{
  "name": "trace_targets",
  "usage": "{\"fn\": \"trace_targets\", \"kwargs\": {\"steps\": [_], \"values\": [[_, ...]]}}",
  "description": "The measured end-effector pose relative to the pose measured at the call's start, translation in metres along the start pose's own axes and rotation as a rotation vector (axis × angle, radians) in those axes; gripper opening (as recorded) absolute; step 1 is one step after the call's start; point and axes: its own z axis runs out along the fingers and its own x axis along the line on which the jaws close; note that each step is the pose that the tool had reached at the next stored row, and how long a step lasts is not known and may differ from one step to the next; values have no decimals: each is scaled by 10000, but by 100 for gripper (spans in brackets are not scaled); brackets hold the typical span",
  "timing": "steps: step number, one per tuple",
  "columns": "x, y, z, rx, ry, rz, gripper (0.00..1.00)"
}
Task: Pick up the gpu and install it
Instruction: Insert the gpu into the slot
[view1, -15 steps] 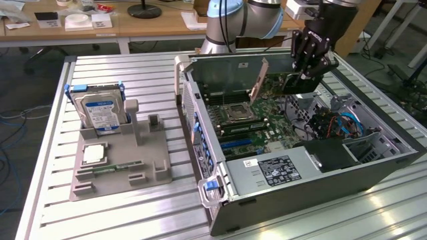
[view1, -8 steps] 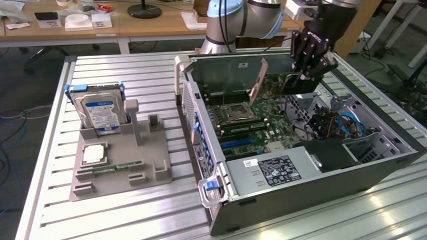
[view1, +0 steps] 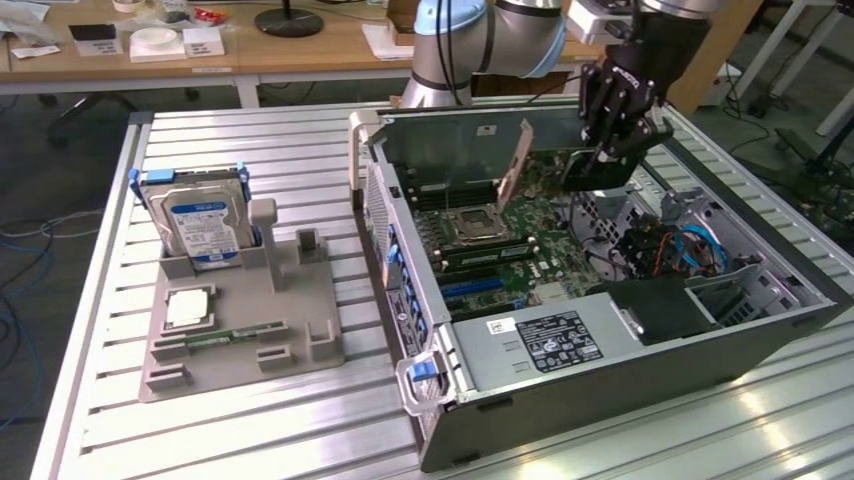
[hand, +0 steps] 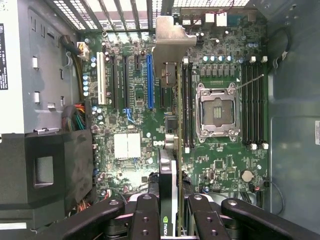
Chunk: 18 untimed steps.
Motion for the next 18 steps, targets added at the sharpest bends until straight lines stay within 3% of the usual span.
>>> {"fn": "trace_targets", "kwargs": {"steps": [12, 18], "values": [[20, 127, 176, -2, 0, -77, 27], [20, 130, 191, -2, 0, -81, 27]]}}
